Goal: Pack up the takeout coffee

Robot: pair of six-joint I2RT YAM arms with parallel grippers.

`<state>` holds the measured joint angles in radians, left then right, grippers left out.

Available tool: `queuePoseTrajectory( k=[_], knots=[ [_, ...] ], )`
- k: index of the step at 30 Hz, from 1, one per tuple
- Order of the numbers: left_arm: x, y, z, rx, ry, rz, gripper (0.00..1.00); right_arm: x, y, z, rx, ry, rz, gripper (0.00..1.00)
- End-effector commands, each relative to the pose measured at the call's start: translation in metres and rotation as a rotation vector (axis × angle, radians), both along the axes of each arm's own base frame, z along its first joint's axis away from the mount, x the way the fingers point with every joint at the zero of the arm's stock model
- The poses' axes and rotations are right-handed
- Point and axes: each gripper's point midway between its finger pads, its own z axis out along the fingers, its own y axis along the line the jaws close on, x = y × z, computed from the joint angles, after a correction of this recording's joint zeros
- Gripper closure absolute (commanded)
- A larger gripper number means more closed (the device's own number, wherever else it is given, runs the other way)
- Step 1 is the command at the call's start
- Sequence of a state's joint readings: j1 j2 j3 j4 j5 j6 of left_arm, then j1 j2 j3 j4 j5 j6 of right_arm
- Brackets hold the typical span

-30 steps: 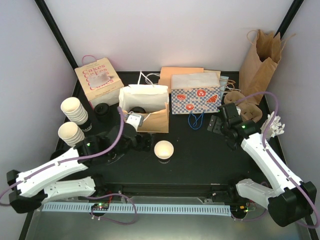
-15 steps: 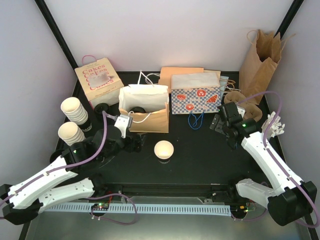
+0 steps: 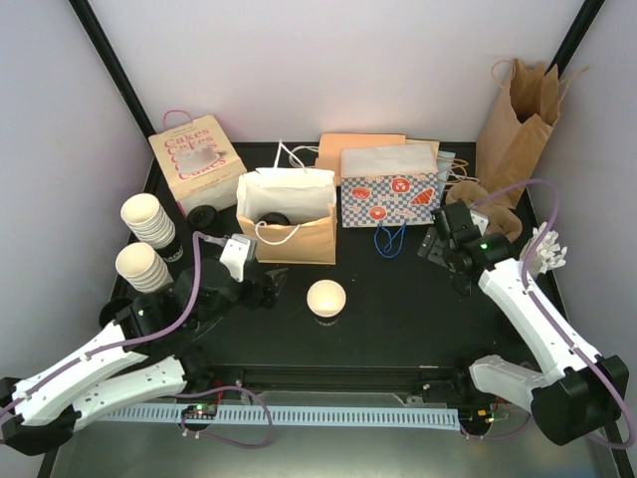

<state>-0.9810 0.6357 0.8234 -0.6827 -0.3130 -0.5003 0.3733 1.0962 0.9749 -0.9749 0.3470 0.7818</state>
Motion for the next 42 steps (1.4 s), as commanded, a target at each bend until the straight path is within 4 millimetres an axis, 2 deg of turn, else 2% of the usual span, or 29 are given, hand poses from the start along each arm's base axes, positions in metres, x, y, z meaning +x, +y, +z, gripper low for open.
queuePoseTrajectory(
  k=[1,8,12,16,19,23,27,30,33,39,42],
  knots=[
    [0.005,-0.007,0.003,0.0,-0.011,-0.008,0.01,0.005,-0.009,0.015,-0.025,-0.038,-0.061,0.0],
    [0.006,-0.004,0.008,-0.001,-0.037,-0.003,0.01,-0.001,-0.023,0.027,-0.066,-0.038,-0.144,0.0],
    [0.004,-0.003,0.013,-0.035,-0.045,0.0,0.01,0.007,-0.024,0.035,-0.113,-0.041,-0.108,0.0],
    [0.005,-0.004,0.014,-0.025,-0.043,-0.006,0.01,0.004,-0.03,0.03,-0.143,-0.01,-0.137,0.0],
    [0.005,-0.005,0.015,-0.012,-0.051,-0.012,0.01,-0.001,-0.036,0.032,-0.124,0.002,-0.198,0.08],
    [0.005,-0.004,0.016,0.002,-0.046,-0.014,0.01,-0.018,-0.07,0.034,-0.108,0.005,-0.381,0.09],
    [0.003,-0.005,0.011,0.019,-0.029,-0.03,0.01,-0.04,-0.106,0.034,-0.071,0.003,-0.539,0.04],
    [0.001,-0.007,0.008,0.028,-0.02,-0.048,0.01,-0.056,-0.122,0.039,-0.05,-0.037,-0.617,0.04],
    [0.0,-0.01,0.004,0.035,-0.011,-0.065,0.01,-0.064,-0.122,0.038,0.003,-0.059,-0.625,0.04],
    [-0.006,-0.015,-0.003,0.038,0.004,-0.107,0.01,-0.081,-0.115,0.008,0.021,0.056,-0.633,0.06],
    [-0.009,-0.018,-0.005,0.033,0.009,-0.133,0.01,-0.093,-0.12,0.003,0.005,0.055,-0.681,0.06]
  ],
)
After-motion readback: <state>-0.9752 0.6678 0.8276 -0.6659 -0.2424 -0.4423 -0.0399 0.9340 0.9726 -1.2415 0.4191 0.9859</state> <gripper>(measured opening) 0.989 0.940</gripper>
